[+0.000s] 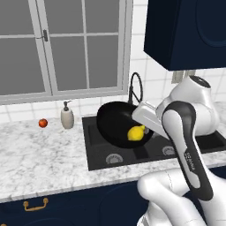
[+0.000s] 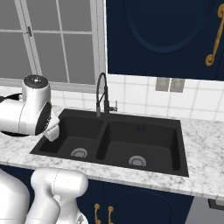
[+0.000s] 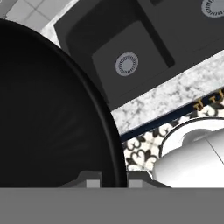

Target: Pick the lemon from the sink and place it in the bowl. Then pick the bowl and place it in the microwave. Then close the microwave door and press the start button.

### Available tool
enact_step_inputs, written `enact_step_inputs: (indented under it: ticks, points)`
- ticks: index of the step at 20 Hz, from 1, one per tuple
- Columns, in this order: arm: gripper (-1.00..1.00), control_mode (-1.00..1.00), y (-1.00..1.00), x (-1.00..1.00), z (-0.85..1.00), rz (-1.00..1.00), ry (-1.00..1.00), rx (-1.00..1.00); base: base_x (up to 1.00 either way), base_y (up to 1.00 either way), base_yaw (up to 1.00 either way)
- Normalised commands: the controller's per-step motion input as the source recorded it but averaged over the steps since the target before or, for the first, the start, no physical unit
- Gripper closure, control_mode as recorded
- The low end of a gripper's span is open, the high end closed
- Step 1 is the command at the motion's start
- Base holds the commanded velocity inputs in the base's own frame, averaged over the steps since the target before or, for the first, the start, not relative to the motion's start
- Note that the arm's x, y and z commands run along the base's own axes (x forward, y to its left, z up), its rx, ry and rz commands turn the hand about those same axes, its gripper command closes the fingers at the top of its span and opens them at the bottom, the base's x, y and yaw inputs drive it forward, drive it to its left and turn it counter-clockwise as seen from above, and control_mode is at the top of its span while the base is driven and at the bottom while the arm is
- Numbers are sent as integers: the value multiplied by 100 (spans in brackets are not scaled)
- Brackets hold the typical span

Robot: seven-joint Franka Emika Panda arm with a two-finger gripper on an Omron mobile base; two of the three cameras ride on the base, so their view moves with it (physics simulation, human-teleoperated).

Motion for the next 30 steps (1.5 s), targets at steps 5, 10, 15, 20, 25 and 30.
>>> enact_step_inputs:
  ticks: [5,10,15,20,25,30]
  points:
    - [100,-100,0,1,0,0,15,0,0,0,0]
    - [100,-100,1,0,0,0,0,0,0,0,0]
    - [100,100,1,-1,0,0,0,0,-32,6,-8]
    - [100,100,0,0,0,0,0,0,-53,10,-31]
    - [100,100,0,0,0,0,0,0,-51,15,-45]
    - [100,100,0,0,0,0,0,0,-42,13,-63]
